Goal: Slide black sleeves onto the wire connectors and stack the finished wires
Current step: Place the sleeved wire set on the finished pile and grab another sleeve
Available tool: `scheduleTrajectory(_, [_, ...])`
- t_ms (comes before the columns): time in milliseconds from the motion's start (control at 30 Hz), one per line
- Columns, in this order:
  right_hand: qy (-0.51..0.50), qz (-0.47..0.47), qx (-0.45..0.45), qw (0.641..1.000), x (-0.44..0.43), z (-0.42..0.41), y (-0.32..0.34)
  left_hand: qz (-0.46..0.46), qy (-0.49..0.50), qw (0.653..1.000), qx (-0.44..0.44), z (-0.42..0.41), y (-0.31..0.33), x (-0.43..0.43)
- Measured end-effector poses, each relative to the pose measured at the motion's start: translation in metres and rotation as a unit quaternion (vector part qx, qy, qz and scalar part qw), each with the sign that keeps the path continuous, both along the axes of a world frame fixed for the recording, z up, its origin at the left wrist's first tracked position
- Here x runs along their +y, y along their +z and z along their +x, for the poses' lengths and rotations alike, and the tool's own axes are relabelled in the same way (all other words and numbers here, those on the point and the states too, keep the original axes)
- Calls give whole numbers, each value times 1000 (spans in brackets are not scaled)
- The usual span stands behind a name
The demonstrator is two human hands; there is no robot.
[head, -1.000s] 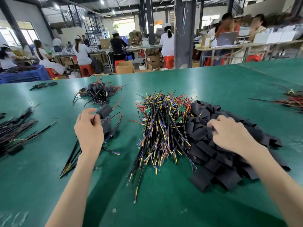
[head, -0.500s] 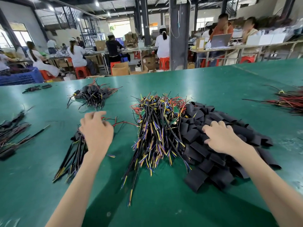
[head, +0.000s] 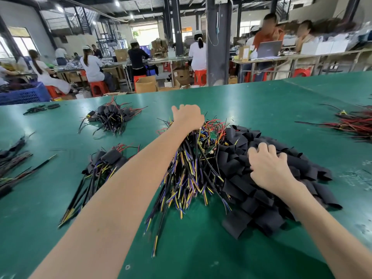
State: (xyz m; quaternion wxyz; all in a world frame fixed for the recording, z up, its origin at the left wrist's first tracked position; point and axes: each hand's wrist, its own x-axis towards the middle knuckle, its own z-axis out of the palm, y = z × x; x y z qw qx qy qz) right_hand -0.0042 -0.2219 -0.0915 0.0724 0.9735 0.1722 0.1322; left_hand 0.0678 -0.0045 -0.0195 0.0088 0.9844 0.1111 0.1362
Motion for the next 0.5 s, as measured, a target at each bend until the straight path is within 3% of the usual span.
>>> scheduleTrajectory(267, [13, 39, -15, 999, 2, 0, 2, -98, 24, 994, -28, 8, 11, -2])
scheduleTrajectory(500, [16, 89, -20, 996, 2, -4, 8, -241, -57, 951, -184, -11, 40, -4])
